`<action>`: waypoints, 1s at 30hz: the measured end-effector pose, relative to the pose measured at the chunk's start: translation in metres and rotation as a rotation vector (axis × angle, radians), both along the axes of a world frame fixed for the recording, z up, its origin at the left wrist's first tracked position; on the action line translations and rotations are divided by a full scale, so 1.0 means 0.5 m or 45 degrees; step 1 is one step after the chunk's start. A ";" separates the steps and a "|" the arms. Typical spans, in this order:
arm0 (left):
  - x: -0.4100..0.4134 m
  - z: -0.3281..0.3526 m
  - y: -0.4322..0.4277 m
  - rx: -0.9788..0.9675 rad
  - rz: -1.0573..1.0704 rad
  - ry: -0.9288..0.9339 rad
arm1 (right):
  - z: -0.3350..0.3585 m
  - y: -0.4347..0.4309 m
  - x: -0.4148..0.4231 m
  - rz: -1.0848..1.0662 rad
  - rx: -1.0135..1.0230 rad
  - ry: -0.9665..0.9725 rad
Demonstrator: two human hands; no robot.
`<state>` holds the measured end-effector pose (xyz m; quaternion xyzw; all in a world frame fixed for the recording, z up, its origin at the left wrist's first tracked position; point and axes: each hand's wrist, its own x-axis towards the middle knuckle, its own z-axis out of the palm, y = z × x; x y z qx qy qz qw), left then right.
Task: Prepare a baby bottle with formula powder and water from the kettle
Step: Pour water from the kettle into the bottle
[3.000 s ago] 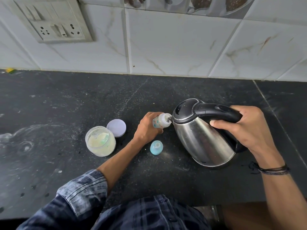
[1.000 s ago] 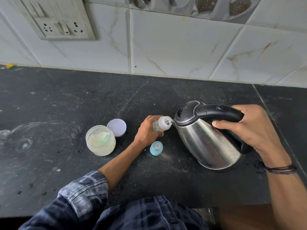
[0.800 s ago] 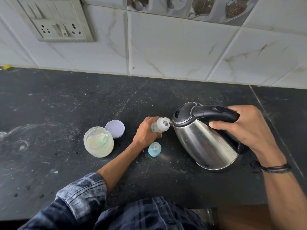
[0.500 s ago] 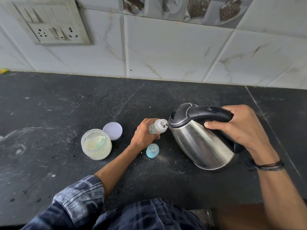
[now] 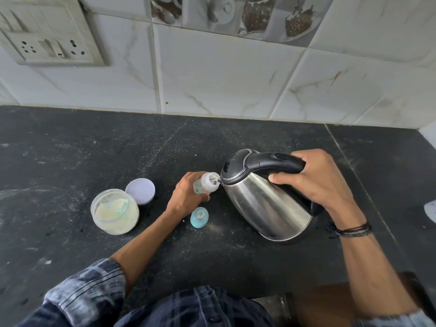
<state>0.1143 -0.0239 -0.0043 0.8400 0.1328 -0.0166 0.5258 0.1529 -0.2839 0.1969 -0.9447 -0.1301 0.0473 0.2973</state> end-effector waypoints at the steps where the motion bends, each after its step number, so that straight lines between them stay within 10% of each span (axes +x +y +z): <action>1: 0.000 0.001 -0.001 -0.004 0.000 -0.001 | 0.000 -0.001 0.000 0.001 0.000 0.000; 30: -0.004 0.005 0.000 -0.015 0.007 0.018 | 0.009 0.004 -0.002 -0.009 -0.020 0.024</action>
